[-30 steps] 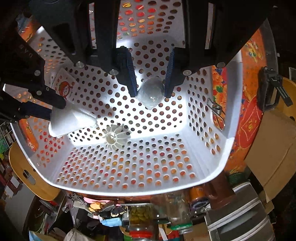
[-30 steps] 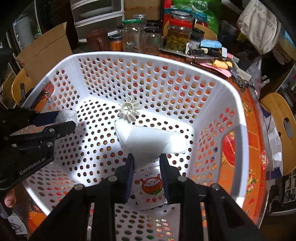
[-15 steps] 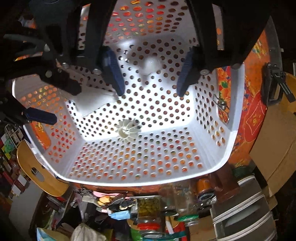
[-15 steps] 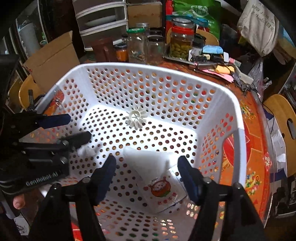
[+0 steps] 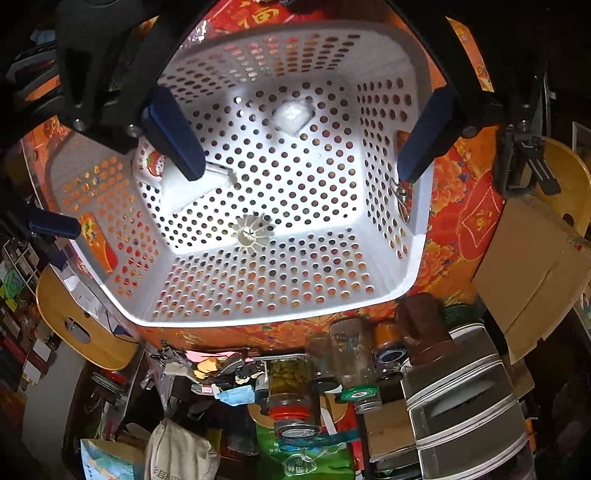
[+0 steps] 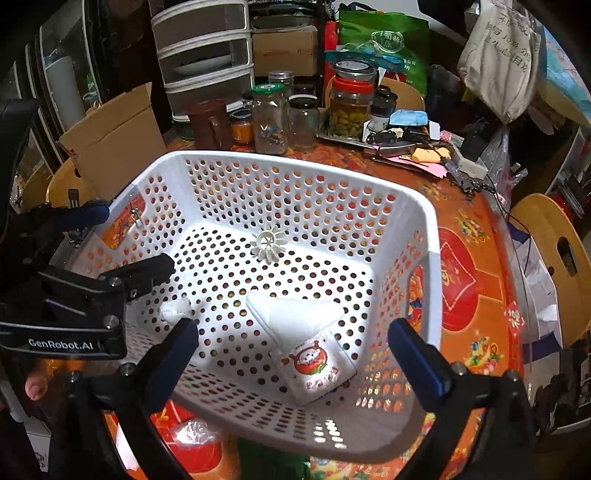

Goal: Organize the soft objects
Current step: 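Withdraw both tools from the basket toward the table items, then grasp the rolled pink-and-white towel with the left tool while the right tool grasps the green packet, then lift the towel with the left tool while the right tool lifts the green packet, then carry the towel with the left tool while the right tool carries the packet over the basket, then open the left tool releasing the towel while the right tool releases the packet into the basket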

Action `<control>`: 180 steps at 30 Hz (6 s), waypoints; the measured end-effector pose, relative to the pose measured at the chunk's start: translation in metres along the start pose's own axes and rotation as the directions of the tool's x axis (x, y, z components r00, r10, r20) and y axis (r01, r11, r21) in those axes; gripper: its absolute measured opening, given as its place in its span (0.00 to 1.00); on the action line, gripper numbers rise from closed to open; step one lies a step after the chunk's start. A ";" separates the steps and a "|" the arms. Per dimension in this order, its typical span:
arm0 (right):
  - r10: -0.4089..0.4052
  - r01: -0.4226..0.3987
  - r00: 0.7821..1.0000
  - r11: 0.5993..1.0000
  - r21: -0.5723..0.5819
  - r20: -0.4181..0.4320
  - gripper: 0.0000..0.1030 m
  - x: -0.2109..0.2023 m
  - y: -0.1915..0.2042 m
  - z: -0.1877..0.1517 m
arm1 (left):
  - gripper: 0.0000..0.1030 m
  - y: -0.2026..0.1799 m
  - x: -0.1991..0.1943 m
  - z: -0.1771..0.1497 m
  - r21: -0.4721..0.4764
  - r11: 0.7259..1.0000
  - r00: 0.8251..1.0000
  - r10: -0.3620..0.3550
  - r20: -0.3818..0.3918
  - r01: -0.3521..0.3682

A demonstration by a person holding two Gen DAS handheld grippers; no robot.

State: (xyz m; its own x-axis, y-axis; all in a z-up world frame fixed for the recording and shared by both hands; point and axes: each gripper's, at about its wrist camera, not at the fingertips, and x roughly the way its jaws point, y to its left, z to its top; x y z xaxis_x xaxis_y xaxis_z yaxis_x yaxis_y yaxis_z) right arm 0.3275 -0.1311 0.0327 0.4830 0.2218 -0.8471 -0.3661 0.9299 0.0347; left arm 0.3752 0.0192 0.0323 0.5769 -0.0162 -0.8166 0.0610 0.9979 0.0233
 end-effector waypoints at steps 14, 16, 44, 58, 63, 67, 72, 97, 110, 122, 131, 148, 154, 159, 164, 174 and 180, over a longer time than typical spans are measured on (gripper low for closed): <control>-0.013 0.017 0.988 0.999 -0.029 0.152 1.00 -0.078 0.010 -0.066 | 1.00 0.011 -0.110 -0.089 -0.006 0.999 0.986 0.047 0.160 -0.047; 0.002 0.002 0.986 1.000 -0.025 0.168 1.00 -0.085 0.010 -0.081 | 1.00 0.010 -0.121 -0.112 -0.005 0.999 0.983 0.041 0.177 -0.041; 0.022 -0.026 0.998 0.997 0.073 0.060 0.84 0.003 0.008 -0.194 | 0.73 -0.042 -0.043 -0.279 -0.082 0.996 0.999 -0.012 0.047 0.016; -0.033 0.033 0.999 0.999 0.000 0.036 0.75 0.027 0.025 -0.174 | 0.56 -0.039 -0.033 -0.271 -0.086 0.996 0.999 -0.018 0.048 0.022; -0.036 0.036 0.998 0.999 -0.003 0.059 0.64 0.027 0.029 -0.174 | 0.53 -0.040 -0.034 -0.272 -0.078 0.997 0.998 -0.015 0.057 0.019; -0.035 0.035 0.997 0.999 -0.005 0.067 0.61 0.026 0.031 -0.176 | 0.46 -0.040 -0.035 -0.273 -0.072 0.997 0.997 -0.019 0.069 0.024; -0.031 0.032 0.997 0.999 -0.016 0.074 0.50 0.021 0.032 -0.182 | 0.36 -0.045 -0.038 -0.276 -0.043 0.999 0.996 -0.021 0.085 0.025; -0.015 0.010 0.984 1.000 0.028 0.175 0.46 -0.038 0.021 -0.206 | 0.31 -0.042 -0.074 -0.285 -0.022 0.996 0.975 -0.081 0.205 0.088; -0.006 0.005 0.976 1.000 0.003 0.220 0.46 -0.065 0.029 -0.204 | 0.29 -0.029 -0.095 -0.282 -0.033 0.993 0.965 -0.104 0.242 0.116; -0.004 0.010 0.962 1.000 -0.021 0.271 0.46 -0.090 0.030 -0.187 | 0.29 -0.018 -0.135 -0.255 -0.028 0.993 0.941 -0.104 0.323 0.119; -0.014 0.026 0.950 0.999 -0.037 0.311 0.46 -0.110 0.030 -0.162 | 0.29 -0.008 -0.164 -0.211 -0.016 0.990 0.925 -0.122 0.359 0.137; -0.049 0.064 0.952 0.997 -0.038 0.302 0.46 -0.105 0.021 -0.056 | 0.29 0.025 -0.159 -0.067 -0.079 0.976 0.932 -0.166 0.322 0.202; -0.073 0.080 0.977 0.996 -0.027 0.202 0.46 -0.064 0.013 -0.020 | 0.29 0.026 -0.119 -0.019 -0.087 0.986 0.963 -0.117 0.245 0.142; -0.095 0.098 0.988 0.995 -0.020 0.124 0.46 -0.028 0.009 -0.004 | 0.29 0.021 -0.067 -0.002 -0.090 0.991 0.988 -0.084 0.132 0.096; -0.110 0.110 0.993 0.994 -0.010 0.047 0.46 0.007 0.005 0.006 | 0.29 0.022 -0.026 0.000 -0.113 0.989 0.995 -0.091 0.050 0.096; -0.121 0.120 0.992 0.993 -0.015 -0.027 0.46 0.042 0.001 0.012 | 0.29 0.020 0.020 -0.003 -0.103 0.992 0.995 -0.074 -0.071 0.066; -0.098 0.097 0.994 0.995 -0.016 -0.047 0.47 0.054 0.003 0.013 | 0.29 0.023 0.036 -0.007 -0.119 0.990 0.990 -0.089 -0.108 0.076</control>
State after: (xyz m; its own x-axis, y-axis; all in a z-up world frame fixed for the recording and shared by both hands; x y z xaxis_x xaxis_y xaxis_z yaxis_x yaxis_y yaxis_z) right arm 0.3626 -0.1131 -0.0058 0.4784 0.1155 -0.8705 -0.3299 0.9423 -0.0563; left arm 0.3922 0.0422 -0.0005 0.4780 -0.0981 -0.8729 0.0071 0.9941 -0.1079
